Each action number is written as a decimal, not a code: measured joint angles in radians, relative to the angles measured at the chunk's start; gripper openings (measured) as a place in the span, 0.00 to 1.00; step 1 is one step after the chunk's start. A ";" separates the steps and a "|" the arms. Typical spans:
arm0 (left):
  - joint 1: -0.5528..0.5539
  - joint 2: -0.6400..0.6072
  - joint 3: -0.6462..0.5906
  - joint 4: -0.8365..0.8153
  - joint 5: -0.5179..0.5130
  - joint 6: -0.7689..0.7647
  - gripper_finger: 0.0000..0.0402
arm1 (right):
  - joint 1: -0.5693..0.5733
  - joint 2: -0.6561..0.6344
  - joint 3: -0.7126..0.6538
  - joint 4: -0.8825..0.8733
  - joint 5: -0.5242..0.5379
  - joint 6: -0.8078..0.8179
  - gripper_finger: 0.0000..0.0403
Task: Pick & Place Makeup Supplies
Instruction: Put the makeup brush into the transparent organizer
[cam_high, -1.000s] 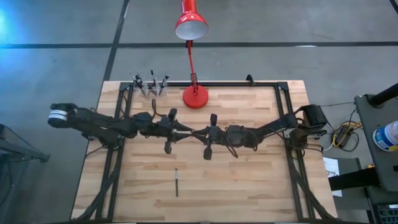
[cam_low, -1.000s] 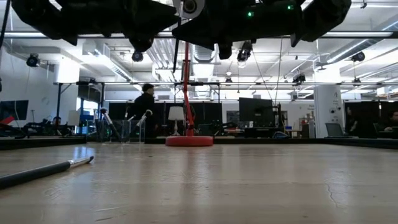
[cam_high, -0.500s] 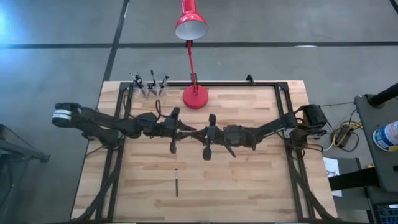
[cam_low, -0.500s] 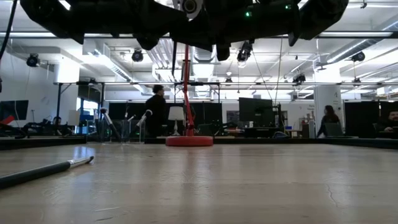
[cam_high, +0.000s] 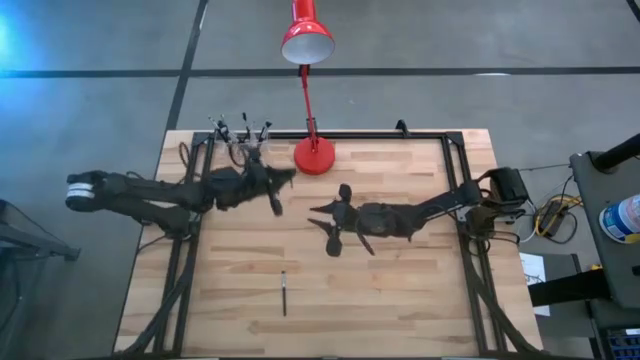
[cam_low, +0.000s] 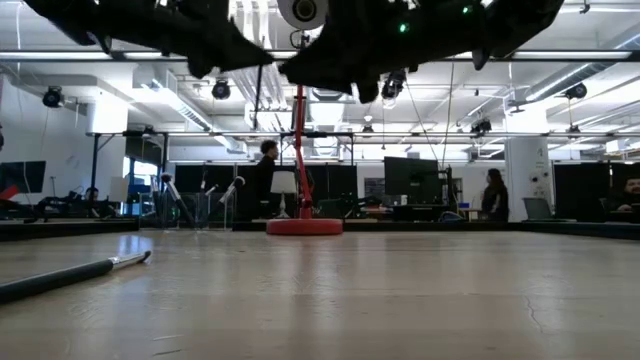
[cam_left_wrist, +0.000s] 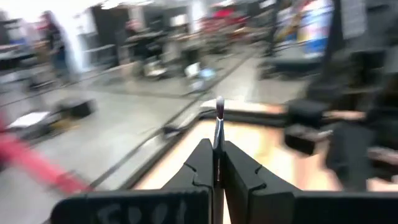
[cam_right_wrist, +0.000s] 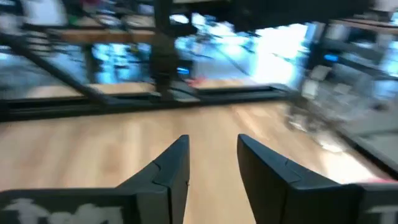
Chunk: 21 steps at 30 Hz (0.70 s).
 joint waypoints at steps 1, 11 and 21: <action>0.031 -0.015 0.000 -0.032 -0.015 -0.004 0.03 | 0.001 -0.001 -0.002 -0.011 0.028 0.000 0.32; 0.538 0.027 0.023 -0.122 0.019 -0.083 0.03 | 0.003 -0.001 -0.039 -0.052 0.080 0.000 0.10; 0.782 0.280 0.111 -0.109 0.105 -0.100 0.03 | 0.013 -0.001 -0.043 -0.052 0.077 -0.007 0.02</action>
